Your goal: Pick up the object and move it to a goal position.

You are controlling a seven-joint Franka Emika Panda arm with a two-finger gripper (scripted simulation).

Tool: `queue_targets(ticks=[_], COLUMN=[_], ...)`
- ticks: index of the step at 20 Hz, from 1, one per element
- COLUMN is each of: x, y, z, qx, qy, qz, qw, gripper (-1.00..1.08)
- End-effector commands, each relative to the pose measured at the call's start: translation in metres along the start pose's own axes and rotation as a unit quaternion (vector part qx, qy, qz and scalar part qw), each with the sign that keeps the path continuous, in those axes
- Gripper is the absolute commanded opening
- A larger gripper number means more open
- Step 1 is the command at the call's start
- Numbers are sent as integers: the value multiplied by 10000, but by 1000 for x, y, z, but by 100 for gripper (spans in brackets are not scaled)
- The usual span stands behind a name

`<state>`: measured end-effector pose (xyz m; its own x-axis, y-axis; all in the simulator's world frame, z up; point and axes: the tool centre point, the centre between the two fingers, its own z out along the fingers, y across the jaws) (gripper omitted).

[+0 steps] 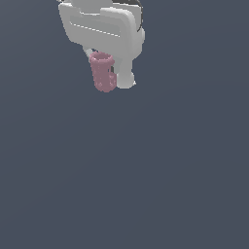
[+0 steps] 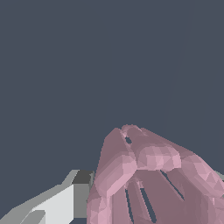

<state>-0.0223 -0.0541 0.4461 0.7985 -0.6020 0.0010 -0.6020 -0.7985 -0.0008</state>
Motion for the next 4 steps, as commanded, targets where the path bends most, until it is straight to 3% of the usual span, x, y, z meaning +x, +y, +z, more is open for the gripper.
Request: queue_targets(ticks=[1, 4], x=[-1, -1], y=[1, 2], z=[-6, -9], qx=[-4, -4], qy=[-5, -5], qz=[-1, -1], qw=[10000, 10000], gripper=[-100, -100])
